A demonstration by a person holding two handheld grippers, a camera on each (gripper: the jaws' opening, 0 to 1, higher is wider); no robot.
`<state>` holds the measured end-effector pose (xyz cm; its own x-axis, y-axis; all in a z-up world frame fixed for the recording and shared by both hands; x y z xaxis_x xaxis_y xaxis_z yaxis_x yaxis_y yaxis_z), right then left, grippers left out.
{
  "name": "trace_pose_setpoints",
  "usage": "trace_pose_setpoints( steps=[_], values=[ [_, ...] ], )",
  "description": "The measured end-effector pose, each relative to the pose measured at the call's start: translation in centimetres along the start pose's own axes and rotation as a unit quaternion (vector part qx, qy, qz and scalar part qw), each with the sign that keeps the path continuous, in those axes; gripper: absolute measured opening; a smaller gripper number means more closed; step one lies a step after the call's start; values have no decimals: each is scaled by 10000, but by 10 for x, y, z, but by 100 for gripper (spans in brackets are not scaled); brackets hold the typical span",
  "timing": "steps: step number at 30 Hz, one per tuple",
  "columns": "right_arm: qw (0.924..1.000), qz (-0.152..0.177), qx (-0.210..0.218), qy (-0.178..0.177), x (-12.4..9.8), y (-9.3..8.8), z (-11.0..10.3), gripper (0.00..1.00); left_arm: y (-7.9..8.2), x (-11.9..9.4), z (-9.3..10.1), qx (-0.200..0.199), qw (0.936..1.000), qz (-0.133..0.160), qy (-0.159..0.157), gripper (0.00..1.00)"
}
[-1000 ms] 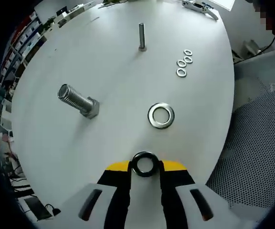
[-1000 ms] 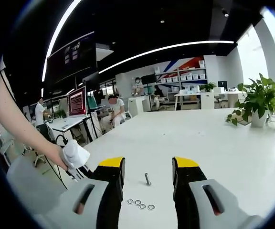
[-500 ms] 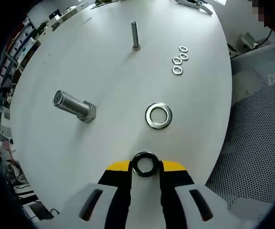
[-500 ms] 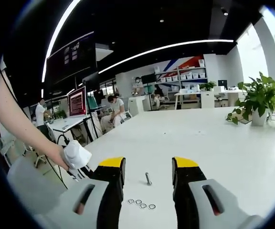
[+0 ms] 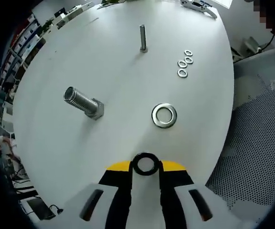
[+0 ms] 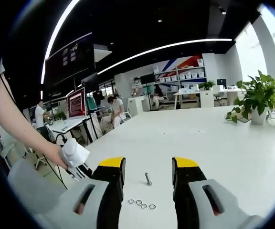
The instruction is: Place the washer onto the threaded stud by aligning its center hole with the stud, sliding it down to the base, and recovering from edge contact or off-axis alignment until the washer reaches the visible bottom stop.
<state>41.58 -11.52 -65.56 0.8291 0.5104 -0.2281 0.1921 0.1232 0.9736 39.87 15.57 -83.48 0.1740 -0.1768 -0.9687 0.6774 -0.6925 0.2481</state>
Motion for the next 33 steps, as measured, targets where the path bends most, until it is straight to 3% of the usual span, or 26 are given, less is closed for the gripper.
trace_pose_setpoints(
  steps=[18, 28, 33],
  values=[
    [10000, 30, 20, -25, 0, 1, 1, 42, 21, -21, -15, 115, 9997, 148, 123, 19],
    [10000, -22, -6, -57, 1, -1, 2, 42, 52, -40, -28, 209, 9989, 374, 209, 19],
    [10000, 6, -10, -69, 1, 1, 2, 42, 61, -45, -39, 53, 9985, 489, 249, 19]
  ],
)
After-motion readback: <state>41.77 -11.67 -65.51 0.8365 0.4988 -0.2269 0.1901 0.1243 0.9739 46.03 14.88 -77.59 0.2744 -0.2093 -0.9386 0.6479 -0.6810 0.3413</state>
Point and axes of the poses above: the point that each gripper's makers call its tool centre point, and the gripper's own axes: x roughly forward along the fingers, z roughly to its right, y roughly out of its top, the point moved 3 cm from there along -x, roughly backward along the fingers, and after that the axes turned 10 degrees about -x, right-handed, at the moved point
